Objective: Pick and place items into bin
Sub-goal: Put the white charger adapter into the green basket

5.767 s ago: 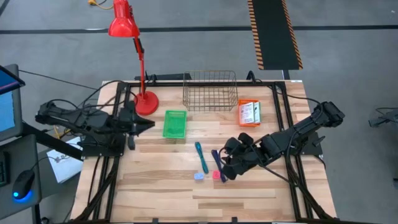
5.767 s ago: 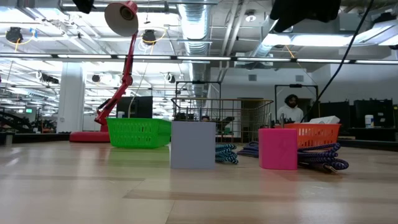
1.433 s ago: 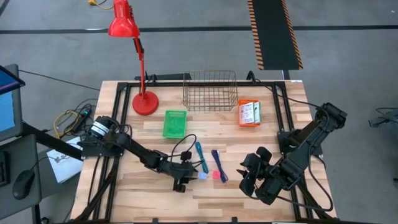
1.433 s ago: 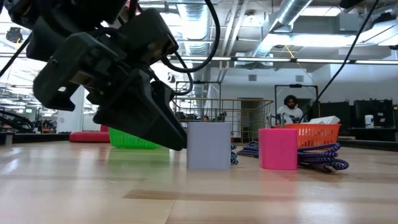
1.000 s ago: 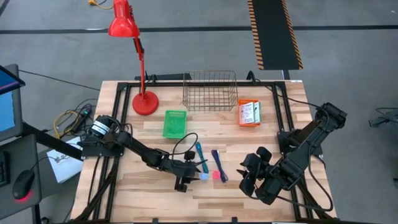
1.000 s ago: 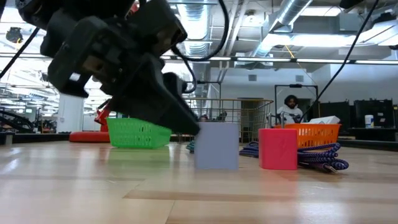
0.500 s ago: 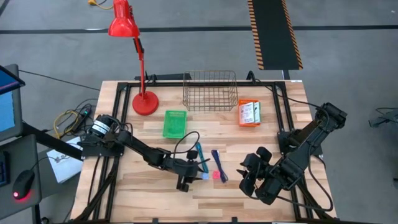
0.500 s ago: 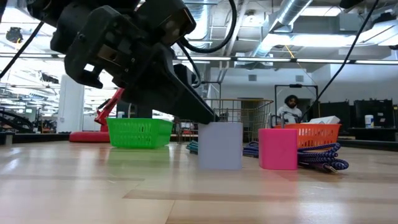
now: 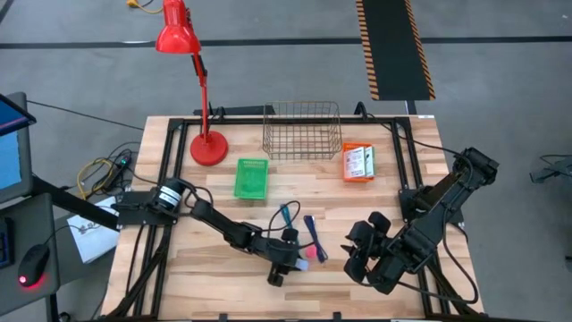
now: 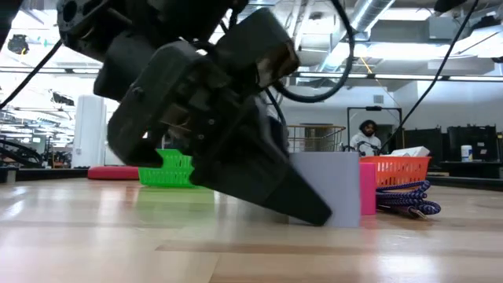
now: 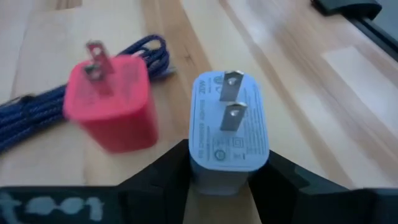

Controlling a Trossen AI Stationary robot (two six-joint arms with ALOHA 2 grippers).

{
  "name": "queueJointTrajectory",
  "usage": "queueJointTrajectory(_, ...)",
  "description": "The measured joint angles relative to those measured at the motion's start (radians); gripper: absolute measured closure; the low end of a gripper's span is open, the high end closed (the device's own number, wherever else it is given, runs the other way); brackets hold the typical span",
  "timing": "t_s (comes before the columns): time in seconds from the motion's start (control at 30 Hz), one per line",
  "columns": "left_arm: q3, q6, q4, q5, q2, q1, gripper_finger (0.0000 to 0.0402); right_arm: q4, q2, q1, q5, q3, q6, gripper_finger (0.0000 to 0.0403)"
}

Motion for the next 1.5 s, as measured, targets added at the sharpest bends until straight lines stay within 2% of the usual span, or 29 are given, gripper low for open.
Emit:
queueJointTrajectory(0.23, 0.011, 0.0, -0.037, 0.019, -0.01, -0.001, 0.0265, 0.008, 0.0, 0.0, -0.018, 0.0, -0.001, 0.0269)
queueJointTrajectory(0.4, 0.01, -0.002, -0.182, 0.05, -0.08, -0.002, 0.0296, 0.008, 0.0, 0.0, -0.017, 0.0, -0.002, 0.027)
queueJointTrajectory(0.53, 0.01, 0.023, -0.309, 0.038, -0.173, 0.0, 0.0298, 0.016, 0.0, 0.0, -0.017, 0.0, -0.027, 0.0269)
queueJointTrajectory(0.67, 0.009, 0.041, -0.454, -0.048, -0.288, 0.001, 0.0297, 0.016, 0.0, 0.0, -0.009, 0.0, -0.027, 0.0271)
queueJointTrajectory(0.93, 0.009, 0.061, -0.858, -0.395, -0.578, 0.007, 0.0297, 0.019, 0.0, -0.007, 0.014, 0.0, -0.03, 0.0274)
queueJointTrajectory(1.1, 0.009, -0.017, -1.141, -0.557, -0.749, 0.051, 0.0297, 0.019, 0.0, -0.016, 0.021, 0.0, -0.03, 0.0274)
queueJointTrajectory(1.27, 0.009, -0.072, -1.334, -0.583, -0.849, 0.142, 0.0293, 0.022, 0.0, -0.028, 0.036, 0.0, -0.03, 0.0275)
queueJointTrajectory(1.37, 0.009, -0.052, -1.369, -0.563, -0.862, 0.196, 0.0294, 0.023, 0.0, -0.035, 0.037, 0.0, -0.029, 0.0275)
queueJointTrajectory(1.5, 0.009, 0.021, -1.365, -0.489, -0.845, 0.261, 0.0296, 0.033, 0.0, -0.044, 0.036, 0.0, -0.027, 0.0276)
